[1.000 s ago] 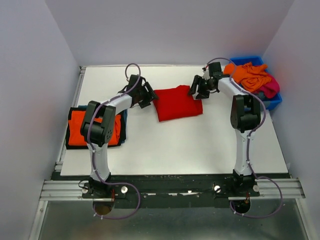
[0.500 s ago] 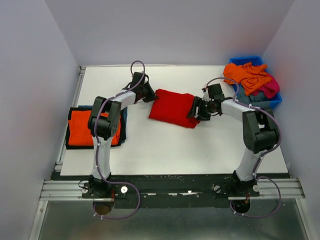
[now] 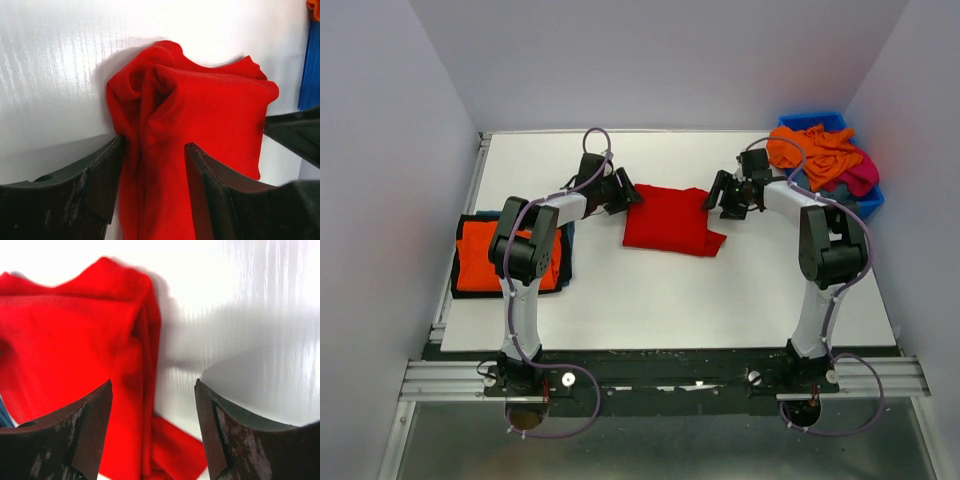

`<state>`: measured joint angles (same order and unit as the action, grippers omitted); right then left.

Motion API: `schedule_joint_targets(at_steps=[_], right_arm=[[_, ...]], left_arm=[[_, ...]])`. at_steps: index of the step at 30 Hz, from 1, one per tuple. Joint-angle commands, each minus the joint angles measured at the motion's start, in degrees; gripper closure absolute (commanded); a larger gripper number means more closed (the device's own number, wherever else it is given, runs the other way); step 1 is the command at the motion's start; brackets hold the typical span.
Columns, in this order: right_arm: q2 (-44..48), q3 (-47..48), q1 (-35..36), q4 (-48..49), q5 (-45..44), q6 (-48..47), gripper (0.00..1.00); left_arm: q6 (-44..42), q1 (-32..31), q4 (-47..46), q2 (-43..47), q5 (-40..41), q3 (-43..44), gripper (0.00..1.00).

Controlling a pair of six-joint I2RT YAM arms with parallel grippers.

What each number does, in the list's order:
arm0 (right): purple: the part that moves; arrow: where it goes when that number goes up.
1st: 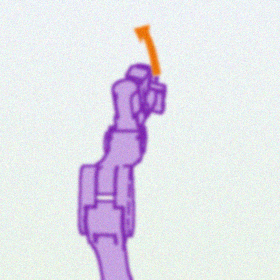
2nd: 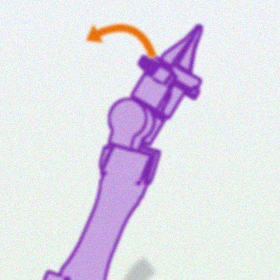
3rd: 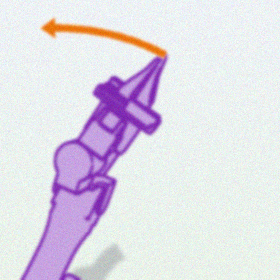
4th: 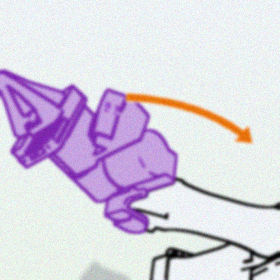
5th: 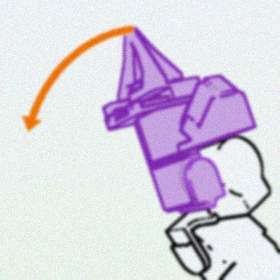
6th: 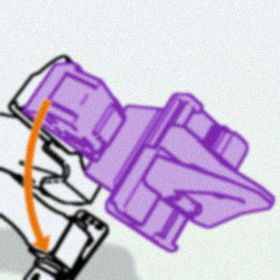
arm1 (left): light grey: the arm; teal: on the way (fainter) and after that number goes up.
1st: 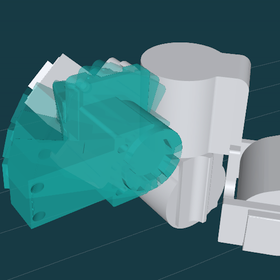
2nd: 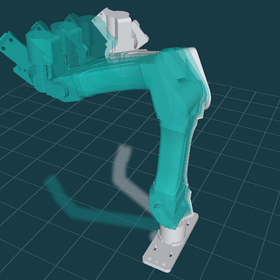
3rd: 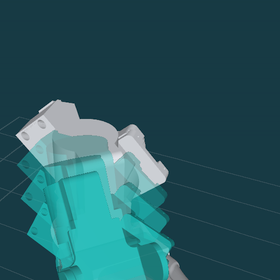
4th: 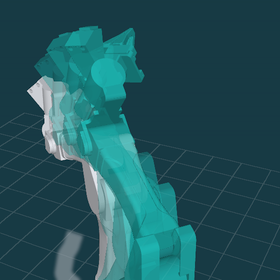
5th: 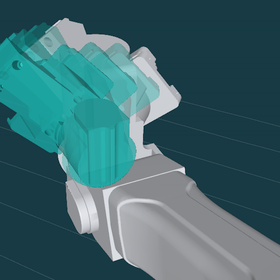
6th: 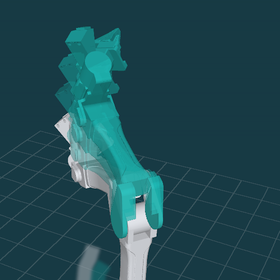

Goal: Fold and stack the t-shirts
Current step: Put the neatly folded tshirt into the corner of the board with both arms

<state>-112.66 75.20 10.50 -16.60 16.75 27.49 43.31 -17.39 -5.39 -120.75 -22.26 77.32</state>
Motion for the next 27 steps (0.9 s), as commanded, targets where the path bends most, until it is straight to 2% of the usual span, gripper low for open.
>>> schedule_joint_targets(at_steps=[1,4,9,13,20,22,25,27], right_arm=[[-5.98,6.52,0.04,-2.73,-1.55,0.38,0.28],[-9.58,11.01,0.13,-5.28,-0.93,0.37,0.34],[-11.26,12.95,0.66,-6.51,-1.81,0.9,0.4],[-12.84,15.24,2.15,-8.27,-2.08,1.43,0.42],[-14.69,18.75,4.53,-9.33,-3.13,2.84,0.52],[-15.57,20.33,4.61,-10.2,-3.04,3.19,0.6],[-16.62,22.62,4.61,-11.7,-3.13,3.1,0.88],[-15.05,21.75,4.61,-10.39,-3.31,2.58,0.99]], left_arm=[[-0.95,0.34,1.43,-0.62,0.64,2.57,0.35],[-0.42,0.34,2.48,-2.82,0.46,4.5,0.41],[-1.47,0.34,5.3,-5.81,1.25,8.98,0.47],[-1.47,0.34,7.41,-8.36,1.08,11.88,0.61],[-0.16,0.25,2.67,-9.68,0.38,11.1,0.88],[-0.07,0.25,1.79,-9.94,-0.06,11.1,1.0],[-0.77,0.25,0.91,-9.86,-0.41,10.84,1.0],[-1.64,0.25,0.55,-8.98,-0.59,10.14,1.0]])
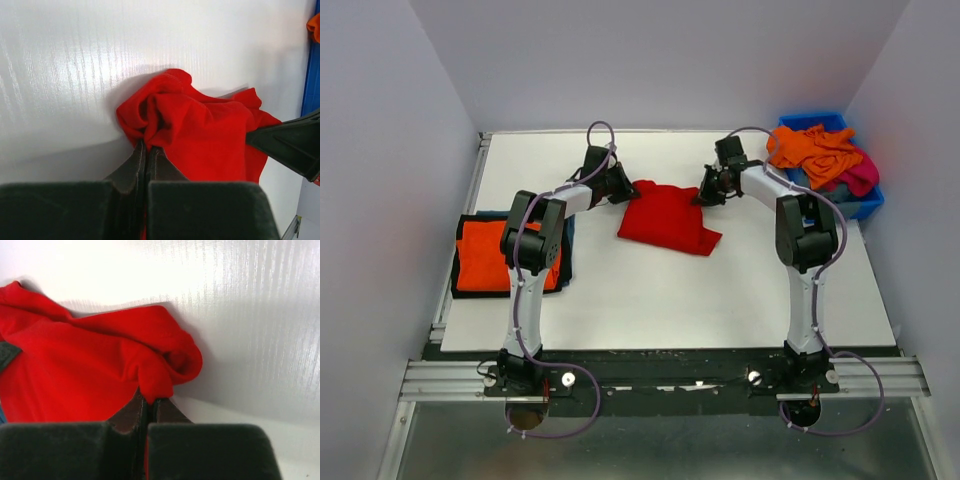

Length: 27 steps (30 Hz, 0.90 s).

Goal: Fold and stack the t-shirts
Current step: Put the neatly folded tshirt into the corner of the board with both arms

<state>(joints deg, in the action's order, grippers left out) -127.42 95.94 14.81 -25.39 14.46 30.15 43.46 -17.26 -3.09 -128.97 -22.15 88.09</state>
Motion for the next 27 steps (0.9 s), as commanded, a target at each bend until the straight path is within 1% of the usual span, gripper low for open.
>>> schedule_joint_targets(at_steps=[1,5,9,12,16,18,23,25,27], right_arm=[[1.1,-0.22,0.31,-0.2,-1.53,-0.53,0.99],[9.35,-7.24,0.31,4.9,-1.63,-2.37,0.99],[19.63,-16.28,1.53,10.52,-1.45,-3.34,0.99],[27.46,-21.92,3.64,13.61,-2.07,-4.66,0.99],[35.55,-27.11,6.19,15.71,-0.05,-5.28,0.99],[39.24,-28.52,7.68,16.16,0.39,-5.19,0.99],[44.0,-27.22,13.56,15.72,0.48,-5.45,0.99],[43.57,-24.85,16.81,15.2,0.13,-5.45,0.99],[42.52,-21.95,20.33,14.75,-0.83,-5.1,0.99]], left_arm=[[-2.24,0.12,-2.0,0.2,-0.7,-1.43,1.0],[-2.33,0.12,-4.99,6.16,-0.52,-6.16,1.0],[-0.4,-0.23,-8.24,16.62,1.32,-14.86,1.0],[-0.13,-0.94,-8.59,24.44,3.08,-20.31,1.0],[0.13,-1.03,-7.2,36.12,6.14,-27.43,1.0],[-0.39,-0.94,-3.7,42.19,9.04,-29.81,1.0],[-1.89,0.99,13.77,55.47,19.76,-30.09,1.0],[-2.33,3.79,21.43,58.9,23.45,-28.86,1.0],[-3.29,8.0,27.67,61.89,24.96,-27.72,1.0]])
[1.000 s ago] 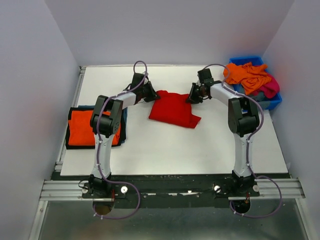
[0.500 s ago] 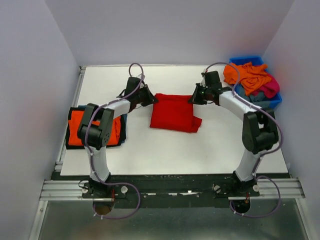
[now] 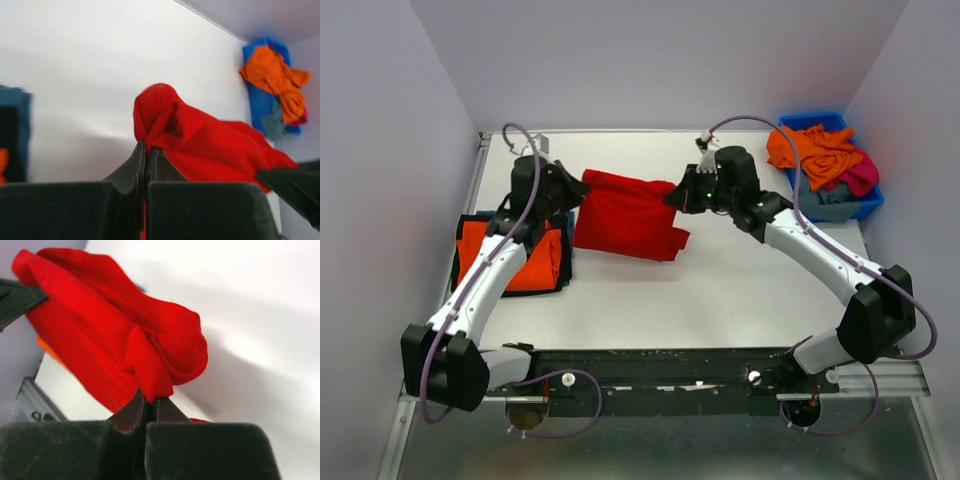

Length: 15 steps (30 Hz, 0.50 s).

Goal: Fold and stack the t-shirts
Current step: Put the neatly folded tshirt into the corner of the board with both arms

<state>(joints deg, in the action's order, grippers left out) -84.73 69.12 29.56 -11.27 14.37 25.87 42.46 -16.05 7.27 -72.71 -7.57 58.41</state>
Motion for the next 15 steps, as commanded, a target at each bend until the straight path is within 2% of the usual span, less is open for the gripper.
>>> schedule_joint_targets(at_steps=[1,4,9,12,15], right_arm=[[-1.04,6.45,7.6,0.63,-1.1,-0.82,0.99],[-4.47,11.02,13.22,1.24,-2.85,-0.03,0.99],[-13.16,20.68,22.1,2.39,-5.49,2.34,0.99],[-18.7,26.39,26.41,3.36,-7.07,3.4,0.99],[-24.85,33.43,29.05,2.74,-7.34,3.93,0.99]], left_arm=[[-2.99,9.44,20.04,7.3,10.91,2.23,1.0],[-5.18,15.51,27.25,11.35,14.94,4.24,1.0],[-7.92,24.91,39.39,11.8,25.74,12.42,1.0],[-8.79,30.89,40.11,11.27,30.15,12.61,1.0],[-9.23,37.83,39.23,9.78,30.25,10.94,1.0]])
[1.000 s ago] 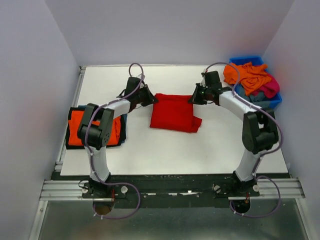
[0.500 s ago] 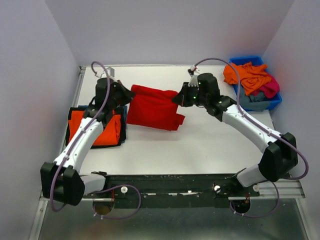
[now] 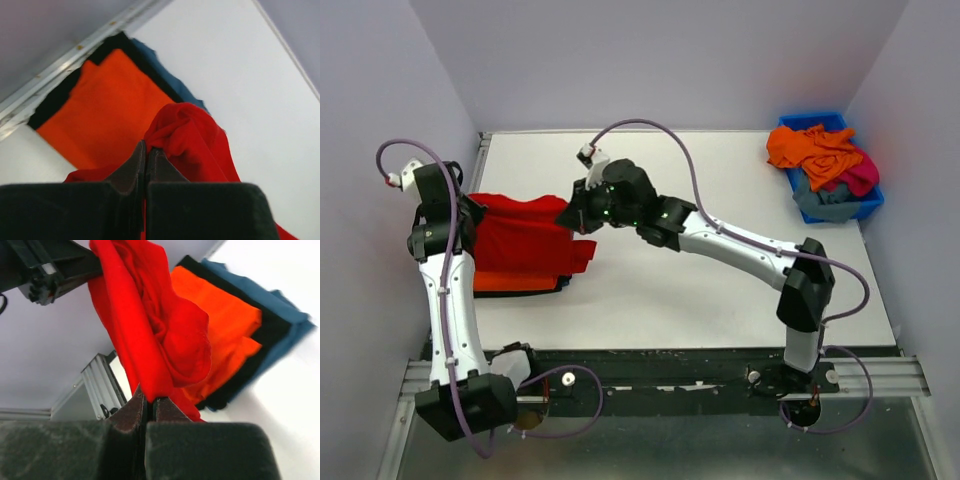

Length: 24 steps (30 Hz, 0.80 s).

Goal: Fold and stack the t-shirts
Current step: Put the neatly folded tshirt into the corner of the board with both arms

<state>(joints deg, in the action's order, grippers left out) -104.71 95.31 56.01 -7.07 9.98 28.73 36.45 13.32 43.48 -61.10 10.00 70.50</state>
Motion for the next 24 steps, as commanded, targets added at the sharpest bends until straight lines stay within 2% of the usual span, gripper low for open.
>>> schedule_joint_targets(at_steps=[1,4,8,15,20,24], right_arm=[[-6.98,10.13,3.14,-1.8,-2.95,1.06,0.99],[-12.17,14.98,4.37,-2.16,-2.86,1.59,0.99],[-17.1,17.8,4.64,-1.98,-2.86,3.26,0.99],[-22.29,20.61,4.72,-1.89,-6.28,3.35,0.99],[-25.9,25.45,3.85,-3.12,-8.13,2.91,0.99],[-26.34,25.28,2.71,-3.04,-8.31,3.44,0.99]], left_arm=[[-3.22,10.65,2.4,-2.18,13.29,-2.11,1.0],[-1.65,14.53,1.52,-2.71,16.71,-4.14,1.0],[-0.15,16.47,-4.89,-2.27,18.21,-8.18,1.0],[0.2,18.85,-7.97,-9.02,14.79,-6.87,1.0],[1.61,19.29,-14.38,-11.49,6.71,-9.32,1.0],[1.79,19.29,-18.07,-12.72,5.04,-9.85,1.0]])
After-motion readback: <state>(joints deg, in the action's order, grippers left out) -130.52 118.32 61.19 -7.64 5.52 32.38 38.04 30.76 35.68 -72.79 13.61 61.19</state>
